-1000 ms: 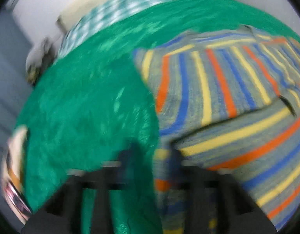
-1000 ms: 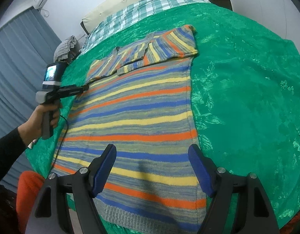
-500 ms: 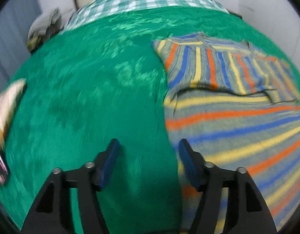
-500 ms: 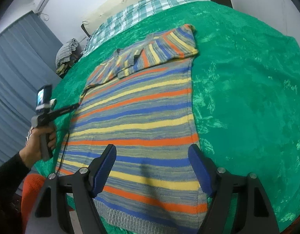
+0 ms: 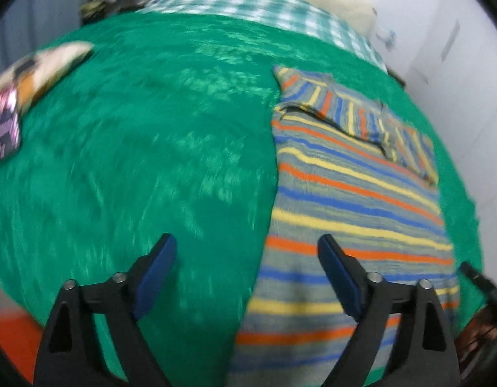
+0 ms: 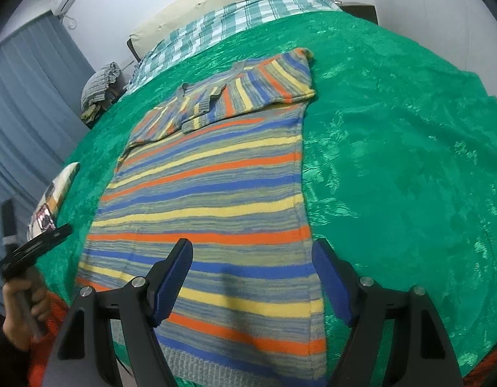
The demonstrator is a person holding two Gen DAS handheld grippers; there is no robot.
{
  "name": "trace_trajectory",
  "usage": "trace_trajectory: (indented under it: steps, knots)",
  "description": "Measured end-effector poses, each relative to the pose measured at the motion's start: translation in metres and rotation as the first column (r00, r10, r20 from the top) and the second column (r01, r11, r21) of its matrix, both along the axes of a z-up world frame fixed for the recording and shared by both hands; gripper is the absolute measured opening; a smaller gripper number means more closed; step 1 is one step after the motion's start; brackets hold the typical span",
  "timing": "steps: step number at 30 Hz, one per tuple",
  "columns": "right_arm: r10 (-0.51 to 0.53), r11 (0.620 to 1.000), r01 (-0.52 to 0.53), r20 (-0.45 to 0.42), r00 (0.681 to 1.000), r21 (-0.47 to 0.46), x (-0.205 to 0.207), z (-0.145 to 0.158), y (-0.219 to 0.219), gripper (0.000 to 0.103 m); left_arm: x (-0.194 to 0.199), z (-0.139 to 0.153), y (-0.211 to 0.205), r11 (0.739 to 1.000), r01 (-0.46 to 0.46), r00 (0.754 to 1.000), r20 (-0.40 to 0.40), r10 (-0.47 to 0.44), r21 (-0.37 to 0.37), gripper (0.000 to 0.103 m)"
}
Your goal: Fold small clothes
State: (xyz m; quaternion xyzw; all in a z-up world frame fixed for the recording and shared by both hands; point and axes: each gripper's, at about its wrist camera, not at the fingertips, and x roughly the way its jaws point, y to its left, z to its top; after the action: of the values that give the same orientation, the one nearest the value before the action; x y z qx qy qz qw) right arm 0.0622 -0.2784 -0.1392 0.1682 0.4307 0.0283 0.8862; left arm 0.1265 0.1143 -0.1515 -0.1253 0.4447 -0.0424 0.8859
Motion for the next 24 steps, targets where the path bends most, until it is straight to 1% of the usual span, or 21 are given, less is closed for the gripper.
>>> trace_trajectory:
  steps: [1,3,6,8,12,15,24]
  knots:
    - [-0.005,1.0,0.005,-0.001,1.0,-0.011,-0.001,0.0,0.0,0.076,-0.003,-0.004,0.002,1.0,-0.003,1.0,-0.017,0.002,-0.016,0.092]
    - [-0.011,1.0,0.011,-0.004,1.0,-0.024,0.0,-0.002,0.0,0.076,0.0,-0.01,0.002,1.0,0.009,0.999,-0.049,-0.01,-0.02,0.092]
    - [-0.006,0.999,0.005,-0.009,1.0,-0.042,0.001,-0.003,0.003,0.076,0.002,-0.006,0.002,1.0,0.013,1.0,-0.018,-0.013,0.018,0.092]
    - [0.003,0.998,-0.004,-0.009,1.0,-0.057,0.001,-0.003,0.007,0.076,0.002,-0.004,0.001,0.999,0.015,1.0,-0.002,-0.015,0.03,0.092]
    - [0.018,0.997,-0.018,-0.005,1.0,-0.077,-0.004,-0.001,0.012,0.076,0.005,-0.009,-0.001,0.999,0.013,1.0,-0.013,-0.012,0.031,0.092]
    - [0.023,0.996,-0.023,-0.007,1.0,-0.083,-0.005,-0.002,0.011,0.076,0.005,-0.011,-0.002,0.999,0.012,1.0,-0.014,-0.011,0.053,0.092]
    - [0.02,0.998,-0.02,0.002,1.0,-0.06,-0.005,0.0,0.008,0.076,0.007,-0.017,-0.002,0.995,-0.009,1.0,-0.017,0.011,0.101,0.092]
